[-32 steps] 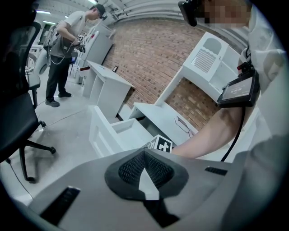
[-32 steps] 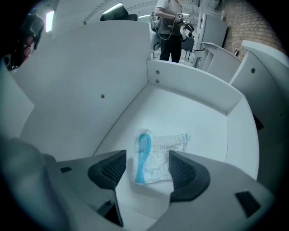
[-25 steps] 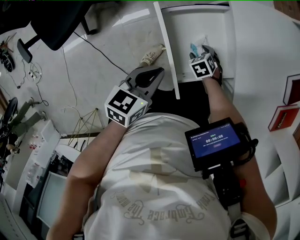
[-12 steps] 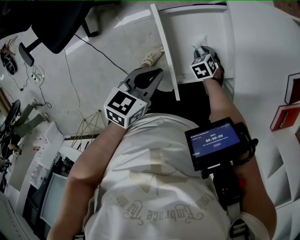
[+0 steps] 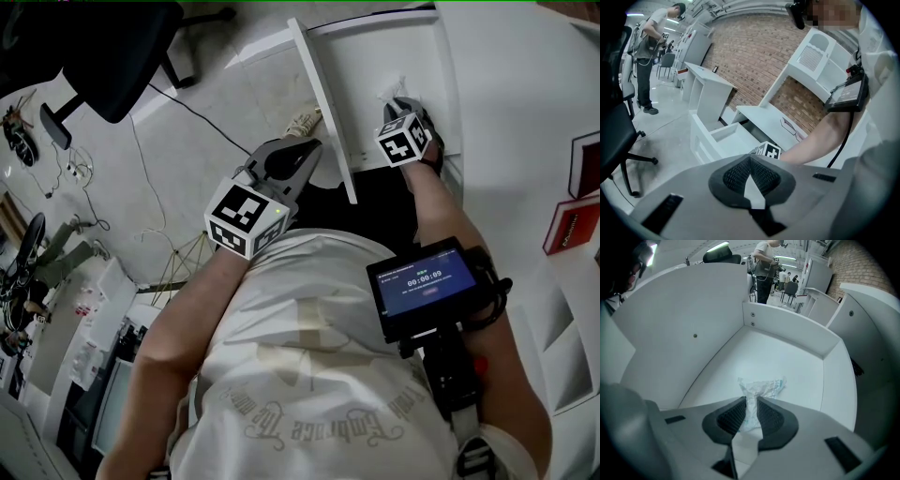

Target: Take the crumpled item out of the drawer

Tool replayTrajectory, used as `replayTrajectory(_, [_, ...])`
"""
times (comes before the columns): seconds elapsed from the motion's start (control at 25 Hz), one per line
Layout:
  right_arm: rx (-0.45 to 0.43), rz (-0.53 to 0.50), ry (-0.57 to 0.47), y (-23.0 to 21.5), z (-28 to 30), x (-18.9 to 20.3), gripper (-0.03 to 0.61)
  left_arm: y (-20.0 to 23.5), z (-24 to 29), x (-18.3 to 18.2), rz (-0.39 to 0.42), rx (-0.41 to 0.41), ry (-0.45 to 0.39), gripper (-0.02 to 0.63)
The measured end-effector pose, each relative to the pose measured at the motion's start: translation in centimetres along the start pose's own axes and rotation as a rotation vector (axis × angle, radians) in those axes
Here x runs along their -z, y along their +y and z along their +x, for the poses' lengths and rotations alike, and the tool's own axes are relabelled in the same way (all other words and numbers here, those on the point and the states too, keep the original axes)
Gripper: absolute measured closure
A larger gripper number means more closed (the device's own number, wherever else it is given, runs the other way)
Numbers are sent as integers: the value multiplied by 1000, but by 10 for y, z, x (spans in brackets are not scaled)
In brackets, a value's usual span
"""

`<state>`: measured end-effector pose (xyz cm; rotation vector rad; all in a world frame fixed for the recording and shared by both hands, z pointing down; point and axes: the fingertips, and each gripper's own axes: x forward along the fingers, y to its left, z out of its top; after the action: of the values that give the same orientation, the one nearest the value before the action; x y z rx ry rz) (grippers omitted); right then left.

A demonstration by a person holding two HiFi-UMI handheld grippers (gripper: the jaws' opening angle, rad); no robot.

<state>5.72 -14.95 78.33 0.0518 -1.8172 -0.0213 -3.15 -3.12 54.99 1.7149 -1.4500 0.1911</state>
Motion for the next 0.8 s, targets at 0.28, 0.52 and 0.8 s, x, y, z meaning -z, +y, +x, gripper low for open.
replayTrajectory(0.28, [10,22,-21,0,-3,-4,492,4,7,-5,39,29,-2,594])
replayTrajectory(0.52, [20,61,-30,-9,-4,-1,492,5,20,-15,74,56,-6,594])
replayTrajectory(0.8, [22,103,-32,-11,-6,3,494,8,32,-24,101,86,-9,594])
